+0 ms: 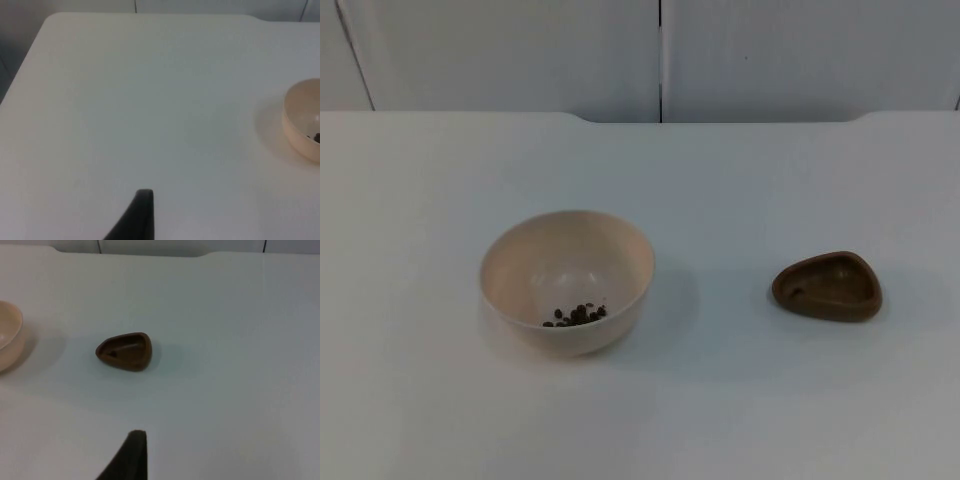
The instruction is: Pick up the bowl with the left hand and pour the coffee beans from the cup into the bowl with the right hand.
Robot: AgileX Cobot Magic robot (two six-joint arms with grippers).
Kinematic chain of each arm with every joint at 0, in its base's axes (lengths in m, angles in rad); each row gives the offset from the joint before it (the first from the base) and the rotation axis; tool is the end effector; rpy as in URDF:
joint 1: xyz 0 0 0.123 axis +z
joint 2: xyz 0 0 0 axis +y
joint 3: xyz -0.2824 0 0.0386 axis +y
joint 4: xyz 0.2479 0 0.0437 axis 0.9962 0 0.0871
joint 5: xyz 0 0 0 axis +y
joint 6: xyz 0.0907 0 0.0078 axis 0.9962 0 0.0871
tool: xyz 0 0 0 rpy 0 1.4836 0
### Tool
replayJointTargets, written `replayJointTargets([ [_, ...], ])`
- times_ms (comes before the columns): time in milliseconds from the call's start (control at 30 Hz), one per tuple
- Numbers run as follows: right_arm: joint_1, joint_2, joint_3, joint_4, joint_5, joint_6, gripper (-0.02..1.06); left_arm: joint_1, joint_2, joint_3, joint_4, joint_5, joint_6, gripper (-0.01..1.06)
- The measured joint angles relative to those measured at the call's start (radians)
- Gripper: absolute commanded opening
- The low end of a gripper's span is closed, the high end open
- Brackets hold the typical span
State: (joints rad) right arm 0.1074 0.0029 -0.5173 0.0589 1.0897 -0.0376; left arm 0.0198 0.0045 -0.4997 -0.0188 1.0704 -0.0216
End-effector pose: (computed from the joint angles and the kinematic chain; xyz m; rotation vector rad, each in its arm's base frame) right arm -0.0082 0.0039 0.2797 -0.1534 2.0537 0.1138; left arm -0.0045 -0.0016 0.2763 -0.0417 2.0583 -0.0237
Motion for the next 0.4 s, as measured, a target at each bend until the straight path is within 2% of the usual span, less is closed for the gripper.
replayJointTargets([
  [400, -0.031, 0.000, 0.000, 0.000, 0.000, 0.000, 1.05, 0.000, 0.000, 0.000, 0.000, 0.000, 0.000, 1.05],
])
